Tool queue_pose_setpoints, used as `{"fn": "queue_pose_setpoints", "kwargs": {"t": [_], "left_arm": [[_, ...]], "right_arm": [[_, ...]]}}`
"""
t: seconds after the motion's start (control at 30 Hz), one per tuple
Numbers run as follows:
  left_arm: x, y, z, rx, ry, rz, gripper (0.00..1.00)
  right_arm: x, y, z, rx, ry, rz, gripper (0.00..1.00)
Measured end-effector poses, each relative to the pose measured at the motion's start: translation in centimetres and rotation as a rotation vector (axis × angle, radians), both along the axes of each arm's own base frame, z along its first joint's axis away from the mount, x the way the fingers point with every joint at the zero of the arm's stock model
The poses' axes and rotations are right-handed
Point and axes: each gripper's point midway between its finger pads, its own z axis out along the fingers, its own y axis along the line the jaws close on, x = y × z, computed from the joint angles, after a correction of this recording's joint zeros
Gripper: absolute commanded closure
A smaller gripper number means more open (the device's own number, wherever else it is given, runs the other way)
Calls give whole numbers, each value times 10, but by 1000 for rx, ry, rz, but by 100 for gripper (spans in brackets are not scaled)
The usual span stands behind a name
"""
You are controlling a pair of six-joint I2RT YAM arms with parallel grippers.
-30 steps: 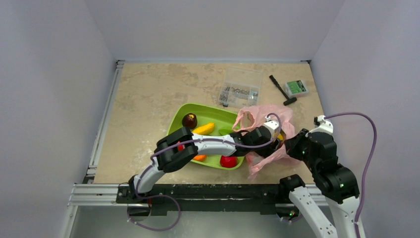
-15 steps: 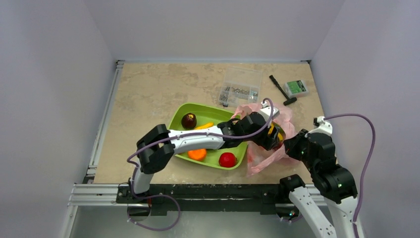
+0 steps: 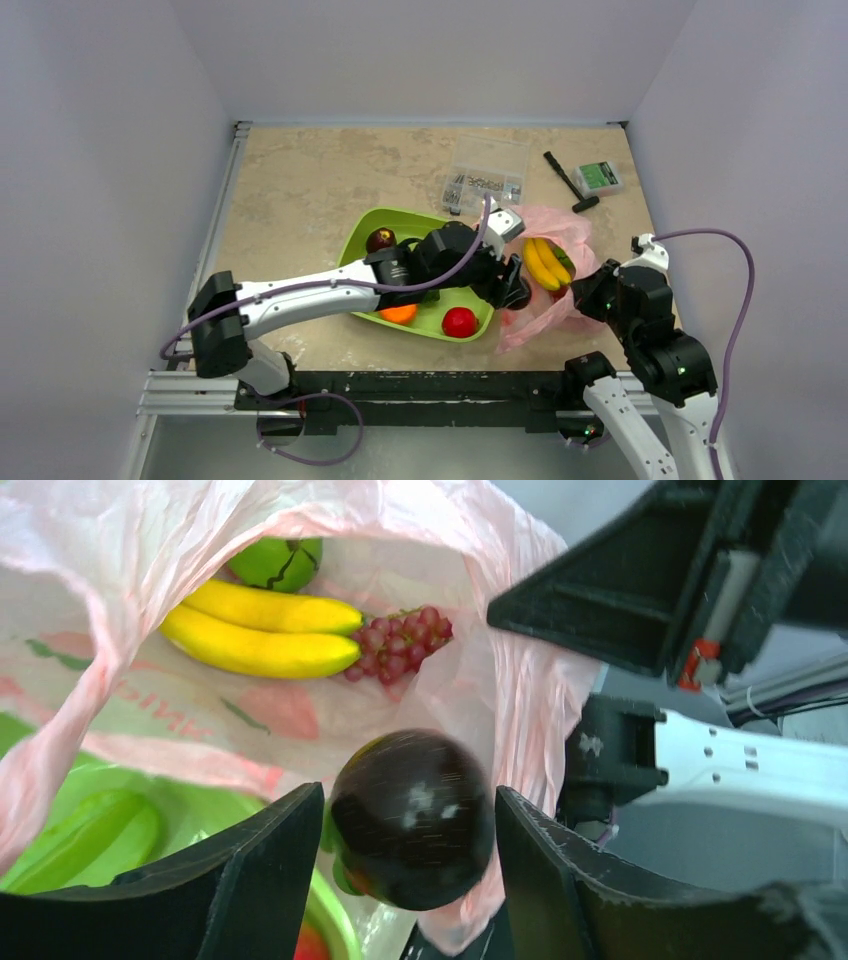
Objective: Take the fake fruits out of the plastic bag
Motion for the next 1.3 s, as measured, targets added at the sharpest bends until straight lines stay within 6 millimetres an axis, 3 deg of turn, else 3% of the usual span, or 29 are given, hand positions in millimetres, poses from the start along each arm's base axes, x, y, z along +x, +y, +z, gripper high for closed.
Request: {"fn": "queue_pose_setpoints", "kwargs": {"t": [0.13, 0.3, 0.5, 0.63, 0.77, 0.87, 0.97, 1.13, 1.3], "left_arm": [[-4, 35, 7, 9, -26, 21, 93], [14, 73, 1, 56, -75, 118, 92], [36, 109, -42, 186, -46, 236, 72], [35, 114, -53, 206, -9, 258, 60], [29, 106, -51, 166, 49, 240, 54], [24, 87, -46, 92, 99, 205, 51], [21, 61, -40, 15, 145, 160, 50], [25, 0, -37, -47, 179, 112, 50], [26, -48, -54, -54, 209, 143, 51]], "right_arm": [[1, 0, 1, 2, -6, -1, 100], [2, 0, 2, 3, -8, 0, 100], [2, 1, 2, 3, -8, 0, 100], [2, 1, 2, 3, -8, 1, 100], [1, 2, 2, 6, -7, 5, 100], [1, 2, 1, 8, -6, 8, 100], [0, 3, 1, 10, -1, 9, 100], [-2, 2, -2, 14, 13, 3, 100], [-7, 1, -3, 20, 17, -2, 100]]}}
